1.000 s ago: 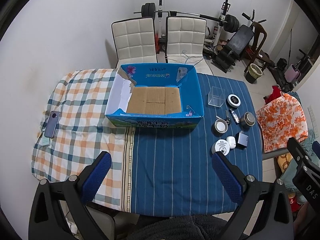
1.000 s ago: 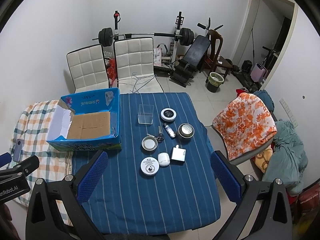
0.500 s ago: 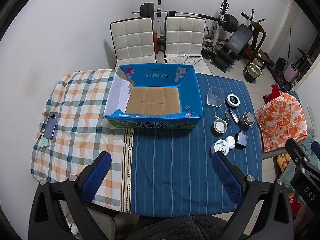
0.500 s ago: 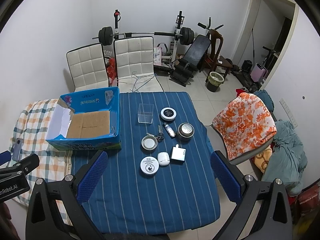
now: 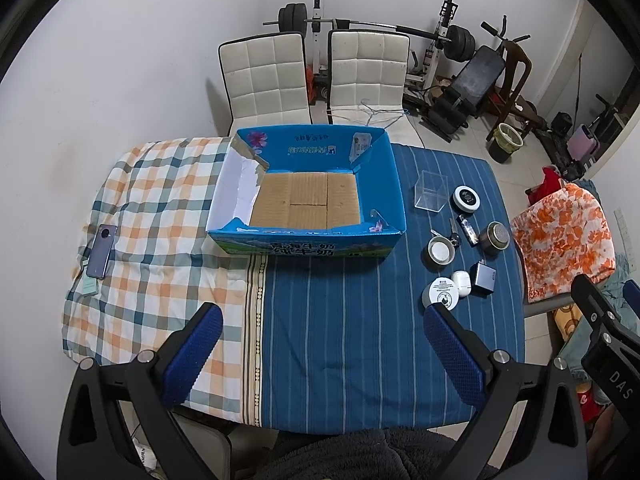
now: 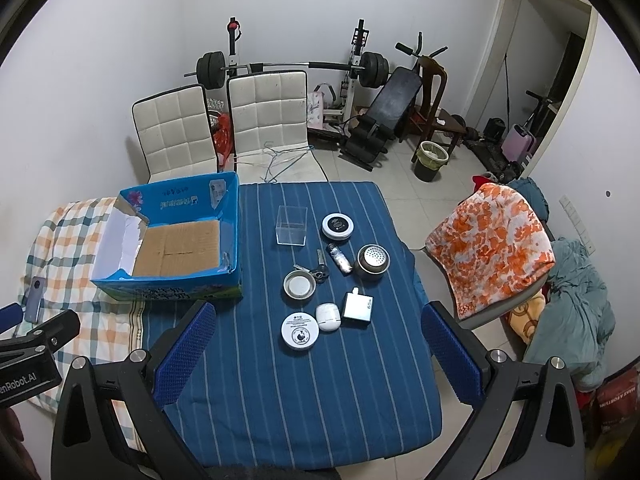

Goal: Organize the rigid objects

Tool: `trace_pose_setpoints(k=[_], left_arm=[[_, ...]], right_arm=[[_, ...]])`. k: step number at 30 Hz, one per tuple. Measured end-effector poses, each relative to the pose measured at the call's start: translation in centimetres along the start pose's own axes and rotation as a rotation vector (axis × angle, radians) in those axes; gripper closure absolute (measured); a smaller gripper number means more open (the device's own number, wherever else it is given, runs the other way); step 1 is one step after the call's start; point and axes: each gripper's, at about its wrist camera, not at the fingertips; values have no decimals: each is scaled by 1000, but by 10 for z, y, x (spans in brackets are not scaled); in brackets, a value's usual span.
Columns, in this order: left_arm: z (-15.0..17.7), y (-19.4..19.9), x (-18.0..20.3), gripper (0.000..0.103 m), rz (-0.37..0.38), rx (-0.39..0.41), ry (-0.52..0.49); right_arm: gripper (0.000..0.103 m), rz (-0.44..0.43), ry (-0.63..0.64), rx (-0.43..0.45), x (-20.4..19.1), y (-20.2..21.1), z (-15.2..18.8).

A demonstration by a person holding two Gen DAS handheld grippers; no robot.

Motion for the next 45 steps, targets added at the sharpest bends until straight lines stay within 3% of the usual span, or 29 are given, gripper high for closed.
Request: trace_pose_setpoints(k=[7,16,20,25,30,36,39,42,45], left_arm=[[1,0,-1,0,1,1,1],[2,-6,9,0,15,-14,-8],[-9,-17,26,0,34,-11,-24],[-57,-52,63,0,86,-4,-42],[-104,-122,120,0,137,-65,-78],[-146,-239,187,0,145,-225,-88],[-156,-302,214,0,125,-330,-91],[-155,-357,239,1,90,-416,-117],[-150,-399,250,2,43,-476,-133]], right_arm=[[0,-4,-2,-5,1,-5,1],[0,-30,-25,-71,15,-44,-7],[0,-54,-81,-131,40,-79,-21],[0,-57,-142,-211,88,-156,-51],[0,-116,-207,-330,127,-283,-88],[0,-150,-249,-447,149,-431,-110],[0,-178,-284,-487,157,-476,-110],[3,-138,-289,-542,163,-510,-108],[3,-207,-329,-566,162,-526,-106]])
Point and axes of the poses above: each gripper's, at about its wrist camera, not at the fingertips, and y roughly against the way its jaws point, x to its right, z to its underside, and after that the axes turned 5 degrees about y, right-handed
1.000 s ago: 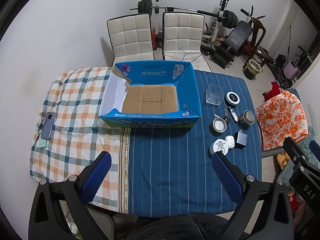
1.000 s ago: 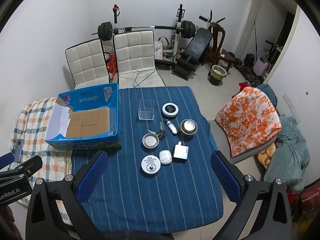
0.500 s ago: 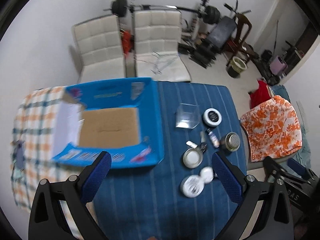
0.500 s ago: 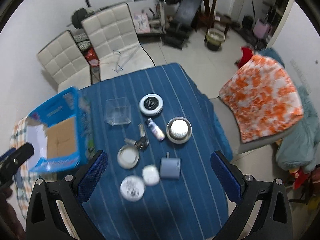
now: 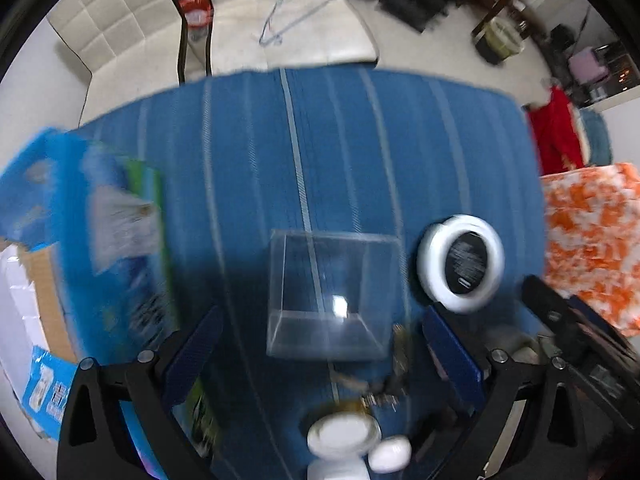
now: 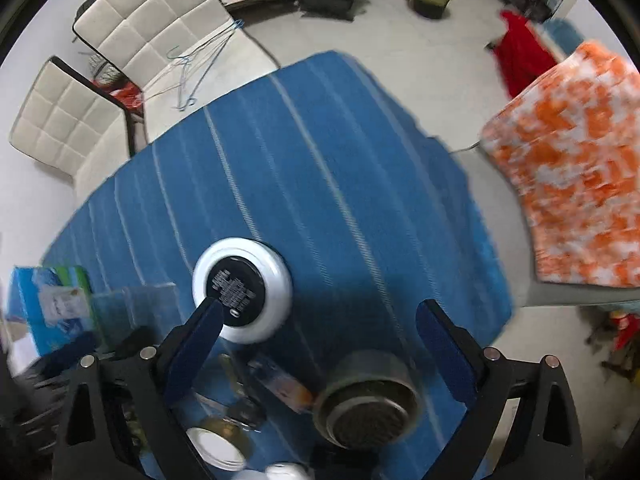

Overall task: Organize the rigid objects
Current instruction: 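Grasp the clear acrylic box with the left tool while the right tool grasps the white round compact, then carry the acrylic box and compact into the blue cardboard box with both tools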

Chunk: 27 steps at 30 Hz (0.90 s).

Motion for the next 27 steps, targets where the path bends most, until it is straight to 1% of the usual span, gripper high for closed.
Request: trace_pose_setpoints(k=[2,3,4,7,9,11,13,14,15,18,20,21,22,23,27], left_arm=[[-3,-14,1,18,-23,-28,-9],[-4,-20,0,36,-22,-36,-13],[-3,-23,-3,42,-10,-38,-6],[-5,-18,-14,42,-1,4,50],[-7,-17,-22,42,7,6,73],[-9,-18,-25,42,5,-8,75],[-11,-19,-23,42,-32,2,62],[-12,-19,-24,42,-35,3,57],[-11,-20,-25,42,-32,-1,58],[-13,-22,-26,42,-36,-9,58],[-18,-25,-24,42,-45,-11,53],[-22,-26,-25,42,-49,-13,50],[-23,-27,-23,42,-53,-12,47],[-22,-27,-23,42,-59,-9,43],[-25,-30,-19,42,-79,1,29]], right_arm=[[3,-9,23,-5,-6,-6,-4],[3,-13,47,-4,-11,-9,-6],[3,-18,63,-12,-17,-13,-7],[3,-25,95,-63,-33,-31,-9],[3,-22,107,-93,-39,-44,-9],[3,-23,90,-108,-44,-55,-11],[3,-23,80,-113,-45,-63,-12],[3,-21,76,-119,-45,-67,-12],[3,-5,80,-111,-47,-68,-12],[5,64,115,-100,-55,-69,-9],[11,101,139,-89,-54,-70,-8],[20,127,149,-82,-55,-68,-7],[25,154,155,-74,-56,-67,-6],[25,169,159,-74,-58,-68,-5],[26,175,162,-78,-61,-66,-2]])
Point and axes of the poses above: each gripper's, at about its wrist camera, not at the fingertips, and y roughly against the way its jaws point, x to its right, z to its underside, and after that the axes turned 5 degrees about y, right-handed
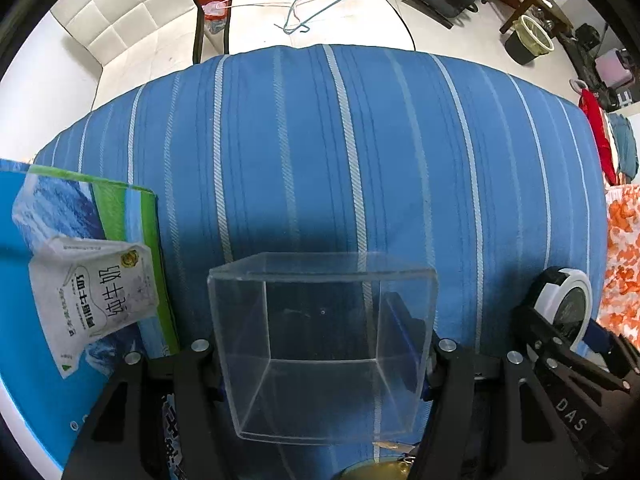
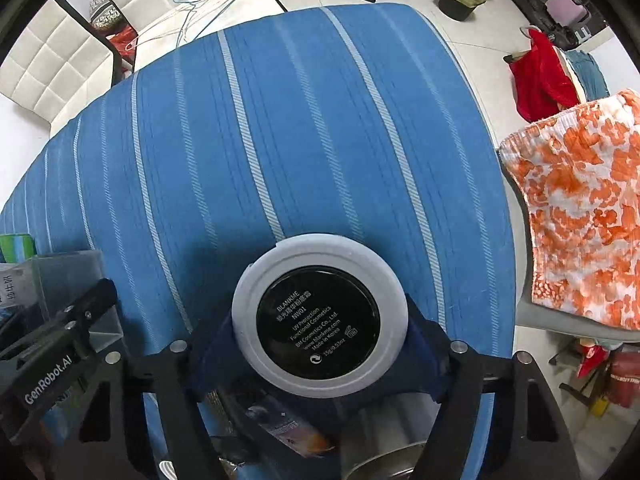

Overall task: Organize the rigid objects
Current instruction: 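Carry the acrylic box and compact into the blue cardboard box with both tools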

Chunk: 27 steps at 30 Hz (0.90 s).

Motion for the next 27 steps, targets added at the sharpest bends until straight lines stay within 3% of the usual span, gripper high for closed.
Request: trace_pose_setpoints(k=[8,16,22,27], left_arm=[[3,28,9,43,17,67,-19],[19,86,2,43,98,152,-34],[41,146,-49,43,192,215,-22],[67,180,-139,42,223,245,18]], right_arm=[[26,-8,-2,43,18,18,4],[26,-91,24,184,10,103,39],[26,-175,98,242,-50,164,78],[26,-235,145,262,-138,188,96]])
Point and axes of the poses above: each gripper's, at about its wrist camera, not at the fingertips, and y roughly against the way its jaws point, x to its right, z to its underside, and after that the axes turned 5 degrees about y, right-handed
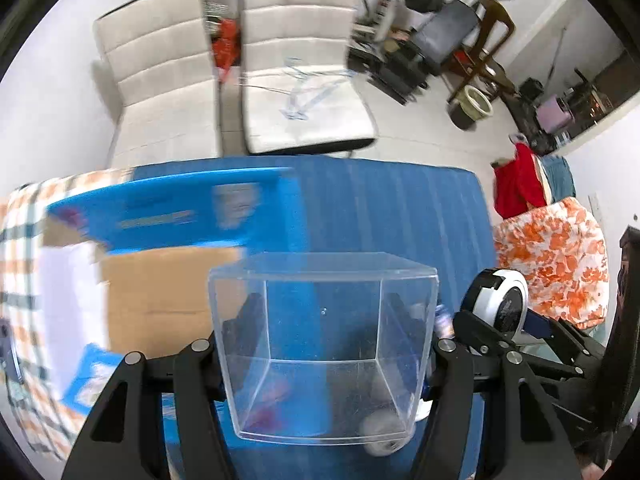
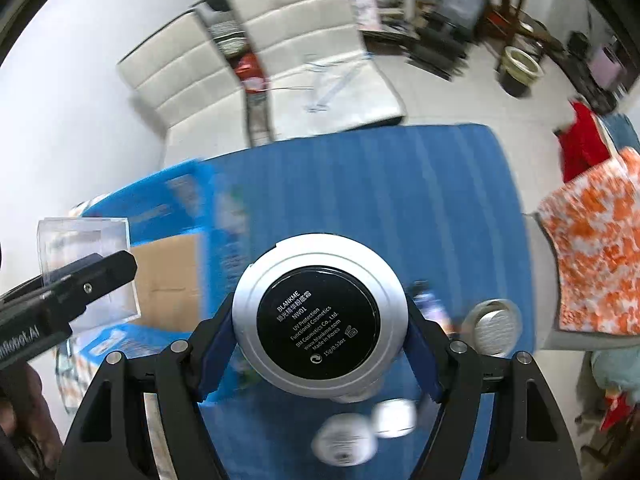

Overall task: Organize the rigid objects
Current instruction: 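Carry the acrylic box and compact into the blue cardboard box with both tools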

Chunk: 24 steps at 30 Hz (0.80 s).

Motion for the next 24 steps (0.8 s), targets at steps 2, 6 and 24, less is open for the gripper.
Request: trace_pose_setpoints(k=[2,6,24], left_arm=[[5,11,-32,42,-13,6,28],[8,16,-101,43,-78,19,93],[-9,-49,-215,43,-138,-28,125]], right_arm=[[26,-16,6,-4,-37,-11,-6],[26,5,23,-18,-101,-42,-20],[26,210,-52,-158,-158,-198,-61]])
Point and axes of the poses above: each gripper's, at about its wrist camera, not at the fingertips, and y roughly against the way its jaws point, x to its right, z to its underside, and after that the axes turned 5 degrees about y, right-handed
